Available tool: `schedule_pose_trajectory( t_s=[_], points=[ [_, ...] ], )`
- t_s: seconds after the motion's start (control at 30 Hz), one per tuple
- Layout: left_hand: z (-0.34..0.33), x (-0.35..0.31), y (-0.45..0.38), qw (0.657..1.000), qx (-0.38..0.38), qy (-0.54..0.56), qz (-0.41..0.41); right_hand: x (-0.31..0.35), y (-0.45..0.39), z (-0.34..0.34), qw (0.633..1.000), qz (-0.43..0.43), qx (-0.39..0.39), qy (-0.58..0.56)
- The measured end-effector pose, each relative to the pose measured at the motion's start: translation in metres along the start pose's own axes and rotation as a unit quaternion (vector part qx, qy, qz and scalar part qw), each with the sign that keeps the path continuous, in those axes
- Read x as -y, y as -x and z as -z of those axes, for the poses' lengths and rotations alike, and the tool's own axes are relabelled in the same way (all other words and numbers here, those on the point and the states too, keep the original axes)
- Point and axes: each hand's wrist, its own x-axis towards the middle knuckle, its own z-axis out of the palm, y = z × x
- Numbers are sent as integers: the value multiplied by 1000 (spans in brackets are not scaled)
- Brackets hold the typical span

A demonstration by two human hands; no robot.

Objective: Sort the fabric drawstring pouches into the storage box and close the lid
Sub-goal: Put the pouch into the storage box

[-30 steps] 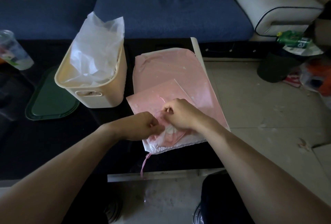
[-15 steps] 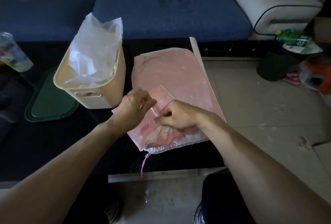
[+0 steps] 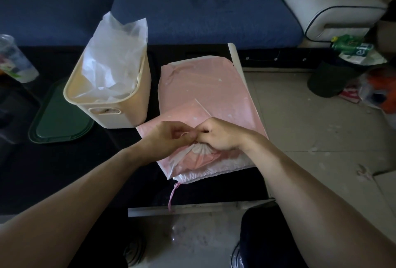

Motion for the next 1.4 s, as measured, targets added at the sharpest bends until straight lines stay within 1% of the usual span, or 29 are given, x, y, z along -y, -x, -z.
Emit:
schedule_pose_trajectory(
  t_s=[0.13,0.23,0.33,0.43,0.53,0.6,0.67,0.73,0.8,0.83,0.9,0.93,0.97,1.03,1.07,1.1,1.13,1.2,1.23,1.27,1.33,1.4],
  points=[
    [0,-2,1,1000,-25,-6,-10,0,0,0,998,-9,-33,-50],
    [0,-2,-1,998,-64,-13,8,0,-1,-1,996,-3,-75,-41],
    [-2,0,-3,990,-115,-78,8,0,-5,-5,994,7,-109,-22],
    [-5,-2,-2,977,-146,-150,-31,0,-6,-7,991,0,-135,-25],
    [-3,-2,-2,963,-153,-211,-65,-1,-7,-4,981,5,-188,-55],
    [4,-3,-2,962,-156,-213,-73,-2,-6,0,976,-1,-205,-72],
    [16,-5,-1,967,-150,-193,-69,-4,-4,5,973,-11,-213,-83],
    [30,-5,0,965,-145,-211,-50,-8,-3,10,969,-17,-229,-94],
    [41,1,1,951,-138,-277,-24,-12,-2,14,966,-19,-238,-97],
    [44,5,2,938,-139,-317,-15,-13,-1,15,967,-15,-236,-94],
    [44,12,2,907,-155,-391,-34,-14,1,17,972,-1,-218,-88],
    [41,13,2,899,-163,-403,-55,-14,2,18,976,7,-202,-85],
    [36,11,2,901,-170,-392,-79,-14,3,17,979,15,-185,-81],
    [23,4,1,914,-186,-332,-140,-12,5,15,985,27,-157,-71],
    [16,0,1,920,-193,-300,-161,-11,6,13,986,34,-148,-68],
    [9,-4,2,930,-192,-268,-161,-10,6,11,987,42,-140,-67],
    [3,-8,2,946,-180,-228,-144,-9,6,9,987,51,-134,-66],
    [-8,-11,1,983,-127,-111,-71,-7,5,5,987,71,-127,-62],
    [-12,-12,-1,993,-98,-48,-36,-6,4,3,987,81,-126,-55],
    [-16,-13,-2,997,-78,15,-16,-4,3,2,987,90,-128,-47],
    [-19,-14,-5,991,-61,118,2,-2,2,1,985,98,-135,-42],
    [-19,-14,-6,983,-53,173,14,-2,3,1,984,95,-139,-51]
  ],
)
